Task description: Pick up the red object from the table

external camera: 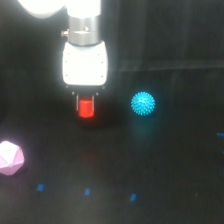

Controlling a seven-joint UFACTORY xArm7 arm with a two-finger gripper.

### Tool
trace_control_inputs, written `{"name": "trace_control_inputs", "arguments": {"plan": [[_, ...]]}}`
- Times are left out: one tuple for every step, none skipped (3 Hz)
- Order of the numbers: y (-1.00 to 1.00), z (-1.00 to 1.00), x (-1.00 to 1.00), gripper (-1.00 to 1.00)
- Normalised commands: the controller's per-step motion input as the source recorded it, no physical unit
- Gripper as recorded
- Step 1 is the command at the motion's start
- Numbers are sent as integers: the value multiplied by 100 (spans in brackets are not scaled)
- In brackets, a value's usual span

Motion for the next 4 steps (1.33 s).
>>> {"name": "trace_control_inputs", "arguments": {"plan": [[99, 85, 18, -95], [67, 100, 36, -98], [22, 88, 34, -97], [-100, 100, 47, -100]]}}
